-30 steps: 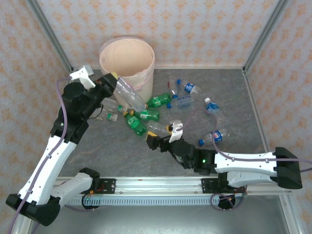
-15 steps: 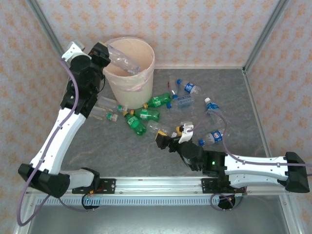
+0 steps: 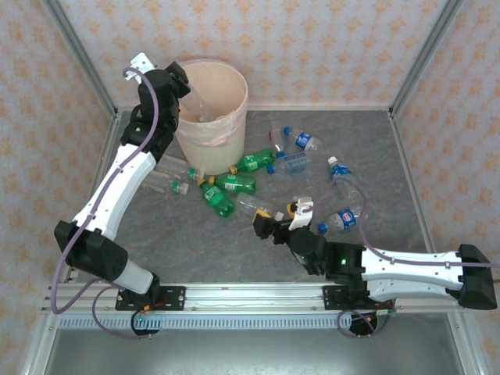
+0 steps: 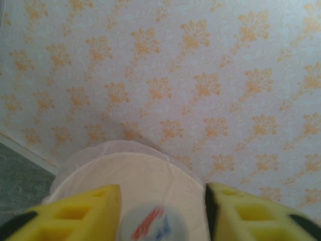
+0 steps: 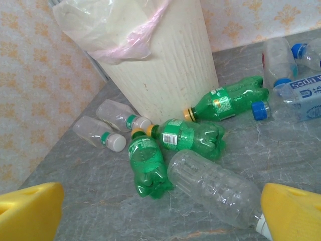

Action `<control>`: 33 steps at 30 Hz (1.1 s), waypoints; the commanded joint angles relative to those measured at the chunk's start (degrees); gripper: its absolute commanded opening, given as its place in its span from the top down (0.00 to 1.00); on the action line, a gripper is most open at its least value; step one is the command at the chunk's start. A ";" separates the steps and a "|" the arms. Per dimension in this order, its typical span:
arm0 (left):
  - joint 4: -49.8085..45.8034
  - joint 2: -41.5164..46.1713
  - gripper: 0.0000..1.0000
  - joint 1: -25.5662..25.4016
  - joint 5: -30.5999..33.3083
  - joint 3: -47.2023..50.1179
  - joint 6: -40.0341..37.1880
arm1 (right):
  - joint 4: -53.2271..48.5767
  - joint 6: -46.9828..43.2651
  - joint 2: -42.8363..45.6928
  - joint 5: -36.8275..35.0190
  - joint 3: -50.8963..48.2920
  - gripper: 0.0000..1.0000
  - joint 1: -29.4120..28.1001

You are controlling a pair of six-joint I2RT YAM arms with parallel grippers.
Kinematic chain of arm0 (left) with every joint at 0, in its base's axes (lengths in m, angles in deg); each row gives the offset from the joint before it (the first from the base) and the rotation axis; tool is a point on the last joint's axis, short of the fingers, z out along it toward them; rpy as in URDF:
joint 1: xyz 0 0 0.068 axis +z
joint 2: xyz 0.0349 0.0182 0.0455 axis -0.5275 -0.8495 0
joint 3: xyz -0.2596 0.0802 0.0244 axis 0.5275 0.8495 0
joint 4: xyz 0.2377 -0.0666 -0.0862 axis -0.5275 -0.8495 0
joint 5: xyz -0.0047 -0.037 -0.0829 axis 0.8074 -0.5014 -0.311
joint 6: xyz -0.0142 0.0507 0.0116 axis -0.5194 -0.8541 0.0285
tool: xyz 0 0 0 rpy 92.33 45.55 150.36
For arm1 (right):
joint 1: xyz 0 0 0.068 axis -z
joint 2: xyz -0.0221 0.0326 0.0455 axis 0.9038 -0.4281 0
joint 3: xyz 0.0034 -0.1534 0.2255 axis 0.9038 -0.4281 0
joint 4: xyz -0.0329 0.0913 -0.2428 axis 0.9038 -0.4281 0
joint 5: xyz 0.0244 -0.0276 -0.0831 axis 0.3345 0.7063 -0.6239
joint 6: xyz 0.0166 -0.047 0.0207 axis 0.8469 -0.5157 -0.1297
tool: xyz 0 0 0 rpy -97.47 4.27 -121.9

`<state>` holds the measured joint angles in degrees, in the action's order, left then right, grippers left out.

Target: Put the plastic bottles in the bin

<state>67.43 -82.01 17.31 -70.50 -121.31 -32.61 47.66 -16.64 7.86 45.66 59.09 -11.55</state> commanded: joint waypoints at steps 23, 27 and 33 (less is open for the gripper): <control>-3.52 24.13 0.01 -8.20 -14.23 25.56 1.90 | 0.28 -3.79 -8.51 22.67 -2.14 0.00 18.70; -4.16 30.28 0.01 -9.93 -14.93 32.99 4.53 | -0.54 -6.84 -14.07 28.72 0.28 0.00 21.93; -5.22 40.52 0.01 -10.23 -13.77 42.27 7.97 | -0.68 -12.29 -23.41 34.66 4.50 0.00 24.61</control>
<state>62.58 -45.09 7.33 -84.84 -81.13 -27.45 47.70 -24.97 -13.08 76.11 60.62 12.45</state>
